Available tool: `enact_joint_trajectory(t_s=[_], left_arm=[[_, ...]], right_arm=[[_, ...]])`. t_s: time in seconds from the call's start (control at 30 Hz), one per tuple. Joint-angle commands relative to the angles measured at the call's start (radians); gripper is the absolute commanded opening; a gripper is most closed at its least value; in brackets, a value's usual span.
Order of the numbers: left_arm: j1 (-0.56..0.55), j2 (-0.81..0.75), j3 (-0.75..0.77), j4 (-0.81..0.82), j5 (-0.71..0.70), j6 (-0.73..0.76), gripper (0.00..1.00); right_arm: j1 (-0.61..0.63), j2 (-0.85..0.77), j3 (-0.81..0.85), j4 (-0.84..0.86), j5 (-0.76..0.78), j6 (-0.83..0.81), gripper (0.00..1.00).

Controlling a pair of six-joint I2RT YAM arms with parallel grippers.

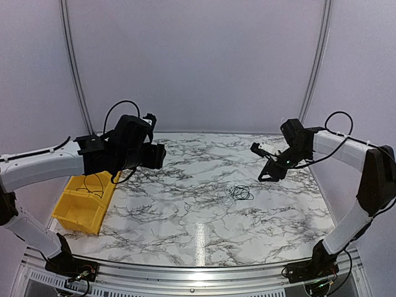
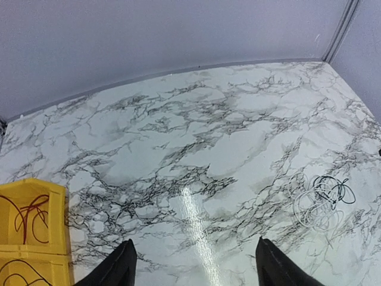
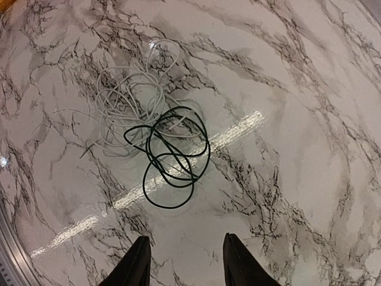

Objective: Untangle the cables

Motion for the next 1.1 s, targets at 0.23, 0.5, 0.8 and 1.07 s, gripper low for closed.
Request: enact_joint_trajectory(t_s=[0.23,0.5,0.8,1.07], left_arm=[[-0.002,0.18,0.035,0.153,0.169,-0.146,0.66],[-0.049,0.197,0.005,0.245,0.233,-0.17,0.68],[-0.069,0.272,0.062,0.262,0.303,-0.179,0.68],[-0.107,0.414,0.145,0.337,0.312,-0.138,0.67]], right_arm=[[0.045,0.201,0.05,-0.006,0.052,-0.209,0.52],[0.109,0.301,0.084,0.08,0.101,-0.195,0.53],[0.121,0.35,0.108,0.144,0.137,-0.167,0.46],[0.128,0.31,0.148,0.131,0.055,-0.131,0.0]])
